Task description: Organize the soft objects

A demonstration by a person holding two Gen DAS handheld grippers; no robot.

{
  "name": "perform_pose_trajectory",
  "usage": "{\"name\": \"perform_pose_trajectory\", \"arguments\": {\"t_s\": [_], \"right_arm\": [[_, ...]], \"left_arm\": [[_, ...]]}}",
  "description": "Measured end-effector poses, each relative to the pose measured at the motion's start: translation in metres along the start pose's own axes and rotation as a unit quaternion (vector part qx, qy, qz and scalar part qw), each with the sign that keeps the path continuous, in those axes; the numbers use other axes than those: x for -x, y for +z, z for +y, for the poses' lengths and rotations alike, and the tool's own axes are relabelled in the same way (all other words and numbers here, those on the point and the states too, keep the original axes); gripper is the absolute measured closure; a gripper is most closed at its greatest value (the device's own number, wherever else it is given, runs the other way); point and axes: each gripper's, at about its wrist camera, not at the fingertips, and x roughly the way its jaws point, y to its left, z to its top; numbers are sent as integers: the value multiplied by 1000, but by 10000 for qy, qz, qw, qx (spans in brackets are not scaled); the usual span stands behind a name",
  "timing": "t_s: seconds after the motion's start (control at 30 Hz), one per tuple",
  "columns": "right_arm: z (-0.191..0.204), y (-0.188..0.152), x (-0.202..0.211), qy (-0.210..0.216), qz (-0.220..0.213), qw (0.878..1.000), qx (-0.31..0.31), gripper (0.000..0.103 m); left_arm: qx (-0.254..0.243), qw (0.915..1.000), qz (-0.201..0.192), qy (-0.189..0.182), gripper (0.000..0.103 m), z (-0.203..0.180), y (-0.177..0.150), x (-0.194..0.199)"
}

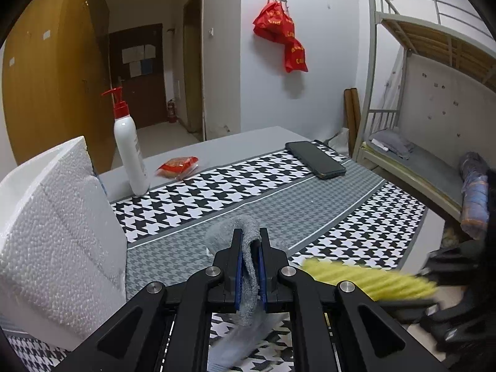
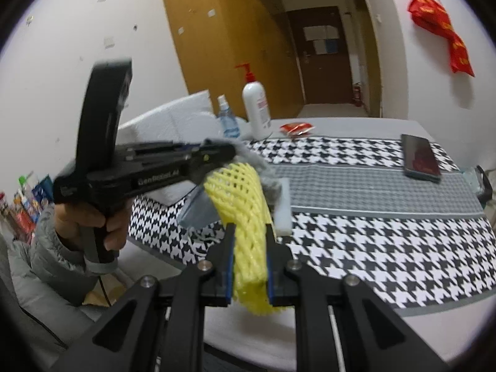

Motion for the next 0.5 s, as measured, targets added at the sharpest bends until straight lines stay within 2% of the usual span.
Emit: {"name": "perform_pose_trajectory", "arguments": {"t_s": [0.27, 0.5], "right_arm": [[5, 0, -33, 27, 379, 9991, 176, 84], [13, -1, -51, 29, 591, 9980, 235, 84]], "left_arm": [[160, 9998, -72, -92, 94, 10, -6, 16], [176, 9992, -346, -118, 94, 21, -2, 37]]}}
